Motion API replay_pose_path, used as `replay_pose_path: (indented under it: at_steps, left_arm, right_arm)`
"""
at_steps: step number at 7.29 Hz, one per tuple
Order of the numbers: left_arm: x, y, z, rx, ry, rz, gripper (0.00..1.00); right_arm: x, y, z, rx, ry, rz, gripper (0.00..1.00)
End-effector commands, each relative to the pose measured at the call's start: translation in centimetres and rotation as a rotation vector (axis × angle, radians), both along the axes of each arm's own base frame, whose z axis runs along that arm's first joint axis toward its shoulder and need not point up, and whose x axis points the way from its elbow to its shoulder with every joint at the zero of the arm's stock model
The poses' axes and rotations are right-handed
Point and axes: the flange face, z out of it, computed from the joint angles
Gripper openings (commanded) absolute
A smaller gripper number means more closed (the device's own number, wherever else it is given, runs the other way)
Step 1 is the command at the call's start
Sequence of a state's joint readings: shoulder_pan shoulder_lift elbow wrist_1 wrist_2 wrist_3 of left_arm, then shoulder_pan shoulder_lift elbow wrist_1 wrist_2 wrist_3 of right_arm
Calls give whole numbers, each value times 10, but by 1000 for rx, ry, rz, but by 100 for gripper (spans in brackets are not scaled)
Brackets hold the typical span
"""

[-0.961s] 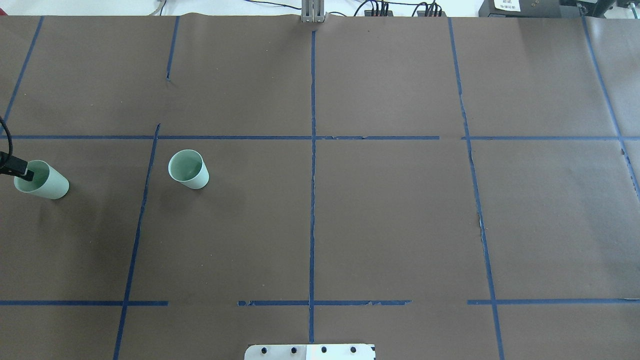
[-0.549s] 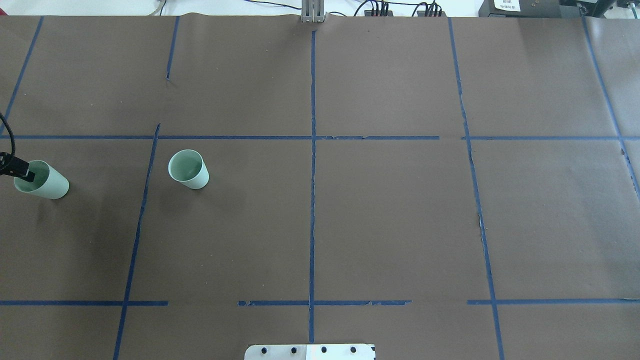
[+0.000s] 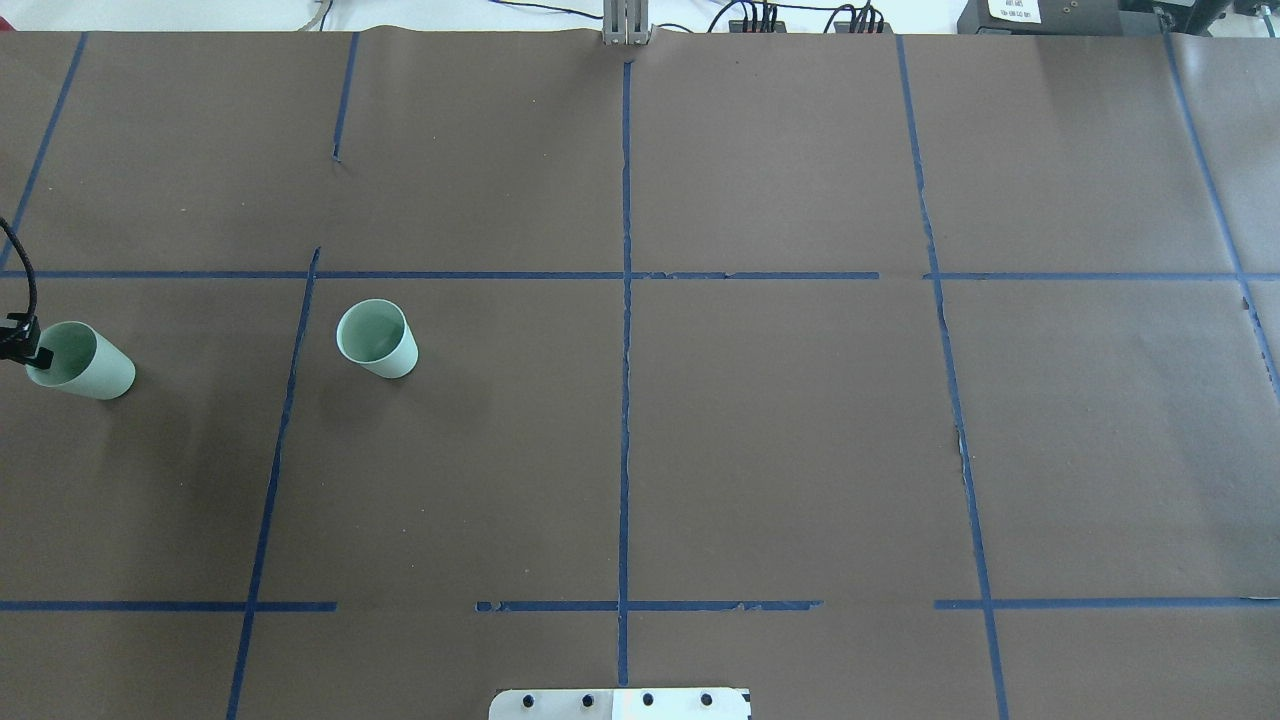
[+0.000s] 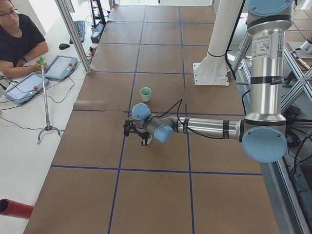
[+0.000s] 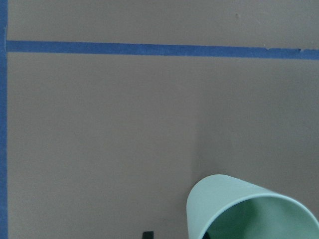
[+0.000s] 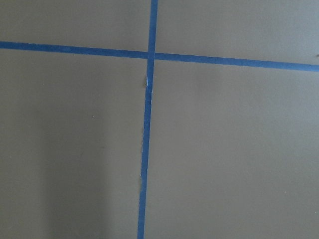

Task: Stack cups
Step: 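Lower the left gripper onto the outer pale green cup and grasp it, then lift the grasped cup with the left gripper toward the other cup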

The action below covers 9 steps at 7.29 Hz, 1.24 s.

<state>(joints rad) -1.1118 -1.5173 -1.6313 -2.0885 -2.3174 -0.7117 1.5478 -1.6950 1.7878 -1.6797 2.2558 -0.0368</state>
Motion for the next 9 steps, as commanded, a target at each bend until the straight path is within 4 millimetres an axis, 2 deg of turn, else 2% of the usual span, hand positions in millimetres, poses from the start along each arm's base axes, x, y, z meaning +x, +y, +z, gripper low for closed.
replay_pose_path:
  at_steps: [1,3,4,5,6,7,8,9]
  left_arm:
    - [-12,11,-97,-30,95,-149,0]
    - [-7,7,-146,-212,155,-311,0]
    - [1,-4,-179,-271,206,-376,0]
    - [32,-11,-212,-309,241,-372,0]
    - [70,-9,-239,-357,266,-358,0]
    - [114,2,-255,-431,263,-337,0]
    - [139,1,-269,-424,234,-363,0]
    - [157,7,-275,-423,179,-382,0]
  right_arm:
    - [-1,0,0,1,-1,-2,100]
    - [0,0,0,1,-1,0,100]
    - [0,0,0,1,1,0,100]
    - [0,0,0,1,1,0,100]
    - [0,0,0,1,1,0,100]
    - [0,0,0,1,1,0,100]
    - [0,0,0,1,1,0,100]
    - [0,0,0,1,1,0,100]
